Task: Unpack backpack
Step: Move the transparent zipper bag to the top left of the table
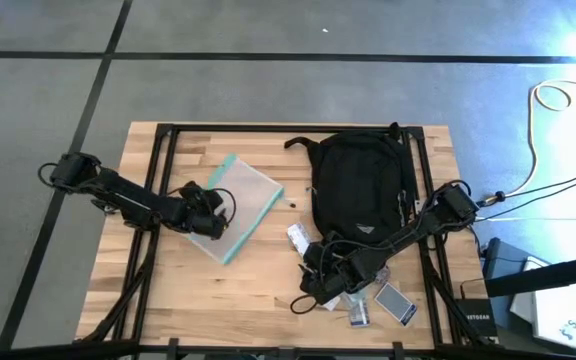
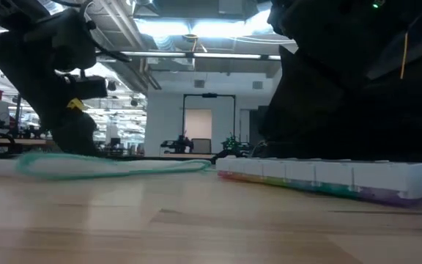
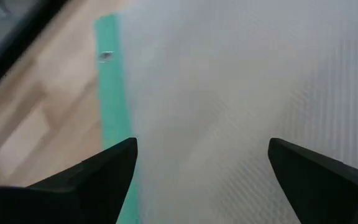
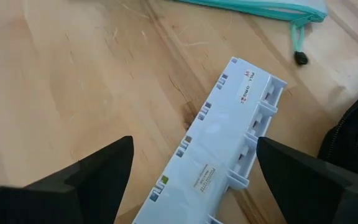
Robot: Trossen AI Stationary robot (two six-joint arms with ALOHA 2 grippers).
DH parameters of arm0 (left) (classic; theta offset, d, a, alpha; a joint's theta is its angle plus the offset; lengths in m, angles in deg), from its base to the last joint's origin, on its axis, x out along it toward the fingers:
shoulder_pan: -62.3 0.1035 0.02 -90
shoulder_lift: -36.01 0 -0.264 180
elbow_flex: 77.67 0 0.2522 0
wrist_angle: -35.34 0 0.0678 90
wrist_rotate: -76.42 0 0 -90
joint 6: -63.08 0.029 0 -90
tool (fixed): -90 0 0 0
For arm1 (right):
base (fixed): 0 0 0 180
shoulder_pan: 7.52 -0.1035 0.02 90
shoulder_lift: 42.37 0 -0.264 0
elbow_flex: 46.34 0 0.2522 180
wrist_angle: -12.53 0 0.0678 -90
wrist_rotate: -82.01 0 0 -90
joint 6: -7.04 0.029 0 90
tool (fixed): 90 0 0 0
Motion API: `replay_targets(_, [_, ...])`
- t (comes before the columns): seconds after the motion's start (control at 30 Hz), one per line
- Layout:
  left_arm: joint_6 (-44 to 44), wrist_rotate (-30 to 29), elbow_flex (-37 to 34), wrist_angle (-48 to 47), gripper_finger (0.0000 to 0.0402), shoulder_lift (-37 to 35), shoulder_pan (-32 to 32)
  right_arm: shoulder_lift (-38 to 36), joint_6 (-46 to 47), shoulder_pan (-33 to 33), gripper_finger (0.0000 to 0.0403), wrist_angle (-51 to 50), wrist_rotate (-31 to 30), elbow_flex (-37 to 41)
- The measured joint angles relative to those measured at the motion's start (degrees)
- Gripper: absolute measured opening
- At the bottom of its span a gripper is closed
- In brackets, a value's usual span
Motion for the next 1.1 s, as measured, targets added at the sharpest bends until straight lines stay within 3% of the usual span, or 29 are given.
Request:
replay_targets(0.17, [-2.6,-3.4,0.1,-0.1,0.0349,-1.4,0.0,0.0,-0.6,0.0,0.0324,0.7,-0.1,0.0])
replay_targets(0.4, [0.3,-1.6,0.2,4.8,0.0349,-2.0,-1.1,-0.1,-1.0,0.0,0.0324,1.4,-0.4,0.0])
replay_targets(0.63, [25.9,2.5,0.3,30.8,0.0349,-1.5,-2.9,-0.1,-2.2,0.7,0.0324,1.5,-0.5,0.0])
replay_targets(0.7, [33.9,6.2,0.3,37.4,0.0349,-1.0,-0.5,-0.1,-2.3,1.0,0.0324,2.3,-0.5,0.0])
replay_targets(0.9, [42.9,23.9,0.3,48.0,0.0342,2.0,11.9,-0.1,-2.8,1.7,0.0324,3.0,0.2,0.0])
replay_targets(1.1, [54.6,45.9,2.9,47.9,0.0308,7.8,25.3,-0.1,-3.9,1.9,0.0324,3.1,1.1,0.0])
